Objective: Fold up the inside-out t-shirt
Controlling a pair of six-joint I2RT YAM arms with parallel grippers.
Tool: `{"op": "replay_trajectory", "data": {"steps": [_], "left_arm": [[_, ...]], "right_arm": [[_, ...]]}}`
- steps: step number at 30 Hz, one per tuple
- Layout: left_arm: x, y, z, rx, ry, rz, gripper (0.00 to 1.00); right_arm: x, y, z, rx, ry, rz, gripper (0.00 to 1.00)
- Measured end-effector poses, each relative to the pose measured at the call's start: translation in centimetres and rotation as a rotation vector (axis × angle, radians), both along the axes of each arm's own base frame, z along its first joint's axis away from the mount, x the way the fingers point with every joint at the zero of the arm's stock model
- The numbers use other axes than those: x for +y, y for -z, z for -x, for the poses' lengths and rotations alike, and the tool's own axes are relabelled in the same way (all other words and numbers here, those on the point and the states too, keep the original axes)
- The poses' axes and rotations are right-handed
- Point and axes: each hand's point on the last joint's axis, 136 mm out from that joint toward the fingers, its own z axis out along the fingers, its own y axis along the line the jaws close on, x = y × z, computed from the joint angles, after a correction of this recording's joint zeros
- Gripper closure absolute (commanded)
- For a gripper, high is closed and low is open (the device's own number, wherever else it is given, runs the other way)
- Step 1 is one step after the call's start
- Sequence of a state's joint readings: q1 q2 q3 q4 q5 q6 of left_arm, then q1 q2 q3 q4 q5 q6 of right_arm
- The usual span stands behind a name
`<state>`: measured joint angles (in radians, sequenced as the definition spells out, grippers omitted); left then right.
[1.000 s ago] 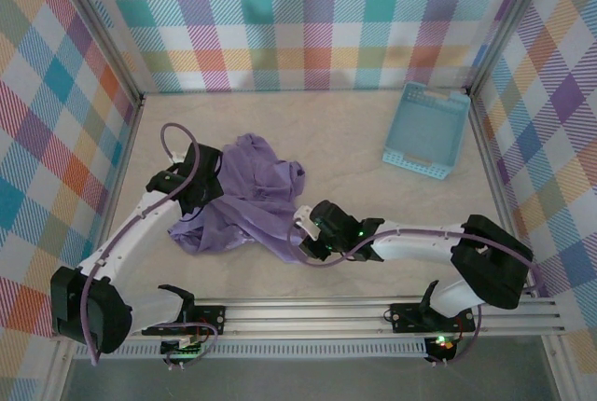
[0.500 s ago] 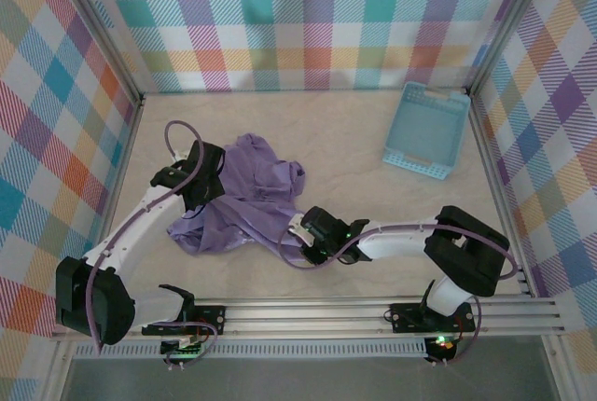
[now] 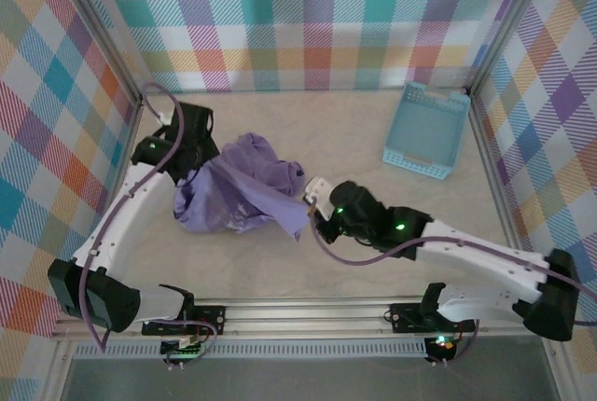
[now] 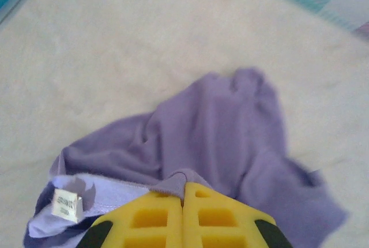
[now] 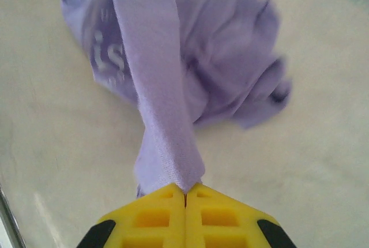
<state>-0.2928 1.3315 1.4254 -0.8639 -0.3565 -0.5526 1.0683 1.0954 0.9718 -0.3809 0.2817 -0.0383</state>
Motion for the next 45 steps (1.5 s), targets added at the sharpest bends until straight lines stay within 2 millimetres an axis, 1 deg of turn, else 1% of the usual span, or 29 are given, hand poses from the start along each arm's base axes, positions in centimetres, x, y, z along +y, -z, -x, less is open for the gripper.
{"op": "replay_trajectory", "data": {"steps": [3,5,8,10,12,13,14,15,17,18,20,21,22,23,25,27,28,29,30,32,34,35,36,37,39,41,43,44,45], "left_arm": [[-1.3,-5.0,-1.7,-0.097,0.024,0.038,1.0],[-2.5,-8.2,-2.3,-0.159,0.055,0.06,1.0],[-4.8,-11.8,-2.3,-0.236,0.124,0.089,1.0],[-5.7,-12.5,-1.9,-0.256,0.155,0.098,1.0],[-6.5,-11.6,-1.8,-0.242,0.184,0.101,1.0],[-6.7,-10.6,-1.9,-0.219,0.19,0.095,1.0],[-6.9,-9.0,-2.2,-0.175,0.199,0.08,1.0],[-7.3,-7.3,-2.8,-0.126,0.205,0.062,1.0],[-7.9,-3.6,-4.4,-0.026,0.208,0.023,1.0],[-8.2,-1.1,-5.3,0.041,0.206,-0.005,1.0],[-8.6,3.3,-6.2,0.153,0.207,-0.046,1.0],[-8.7,5.3,-6.3,0.205,0.211,-0.064,1.0],[-8.8,6.7,-6.1,0.24,0.222,-0.072,1.0],[-8.9,7.7,-5.7,0.269,0.238,-0.072,1.0],[-9.3,7.6,-4.9,0.266,0.27,-0.058,1.0],[-9.5,5.9,-4.1,0.205,0.294,-0.033,1.0],[-9.4,4.6,-3.5,0.159,0.302,-0.018,1.0],[-9.3,3.4,-3.1,0.124,0.304,-0.009,1.0],[-9.0,2.0,-2.6,0.079,0.302,0.002,1.0],[-8.6,0.2,-2.0,0.017,0.298,0.013,1.0],[-8.4,-0.2,-1.9,-0.005,0.287,0.013,1.0],[-8.4,0.2,-2.0,0.002,0.284,0.008,1.0],[-8.4,1.1,-2.2,0.021,0.28,0.002,1.0],[-8.5,2.1,-2.5,0.049,0.279,-0.007,1.0],[-8.8,4.3,-3.1,0.105,0.277,-0.022,1.0],[-9.0,6.6,-3.4,0.169,0.276,-0.041,1.0],[-9.1,7.6,-3.5,0.195,0.278,-0.046,1.0],[-9.1,7.5,-3.4,0.193,0.278,-0.046,1.0],[-9.0,7.0,-3.4,0.178,0.278,-0.042,1.0]], "right_arm": [[-1.0,-5.8,-0.8,-0.077,0.044,-0.062,1.0],[-1.7,-8.2,-1.2,-0.109,0.073,-0.073,1.0],[-3.2,-10.3,-1.8,-0.131,0.116,-0.078,1.0],[-4.3,-10.4,-2.3,-0.123,0.145,-0.08,1.0],[-4.7,-9.2,-3.0,-0.08,0.171,-0.065,1.0],[-4.7,-8.2,-3.4,-0.055,0.179,-0.051,1.0],[-4.2,-6.5,-3.8,-0.012,0.182,-0.03,1.0],[-3.5,-4.5,-4.0,0.038,0.18,-0.006,1.0],[-2.1,0.5,-4.7,0.163,0.187,0.054,1.0],[-1.5,3.8,-5.0,0.245,0.198,0.095,1.0],[-2.0,9.2,-5.3,0.378,0.245,0.177,1.0],[-2.2,11.1,-5.0,0.437,0.25,0.205,1.0],[-2.3,12.0,-4.8,0.471,0.25,0.216,1.0],[-2.1,12.2,-4.3,0.497,0.23,0.212,1.0],[0.0,11.3,-2.4,0.499,0.126,0.18,1.0],[3.1,9.5,0.7,0.487,-0.023,0.122,1.0],[4.1,8.7,2.0,0.489,-0.077,0.09,1.0],[4.7,8.1,2.5,0.49,-0.099,0.056,1.0],[4.5,7.7,1.9,0.488,-0.08,0.016,1.0],[2.2,8.2,-1.2,0.482,0.051,-0.031,1.0],[-1.4,10.4,-4.5,0.489,0.231,-0.015,1.0],[-2.5,11.3,-5.3,0.496,0.286,0.002,1.0],[-3.3,12.4,-5.7,0.512,0.33,0.026,1.0],[-3.4,13.3,-5.6,0.531,0.348,0.048,1.0],[-3.2,14.7,-5.3,0.564,0.351,0.081,1.0],[-3.0,15.5,-4.9,0.583,0.346,0.102,1.0],[-2.9,14.6,-4.6,0.568,0.334,0.081,1.0],[-2.9,13.6,-4.5,0.55,0.326,0.06,1.0],[-3.0,11.7,-4.3,0.514,0.31,0.017,1.0]]}}
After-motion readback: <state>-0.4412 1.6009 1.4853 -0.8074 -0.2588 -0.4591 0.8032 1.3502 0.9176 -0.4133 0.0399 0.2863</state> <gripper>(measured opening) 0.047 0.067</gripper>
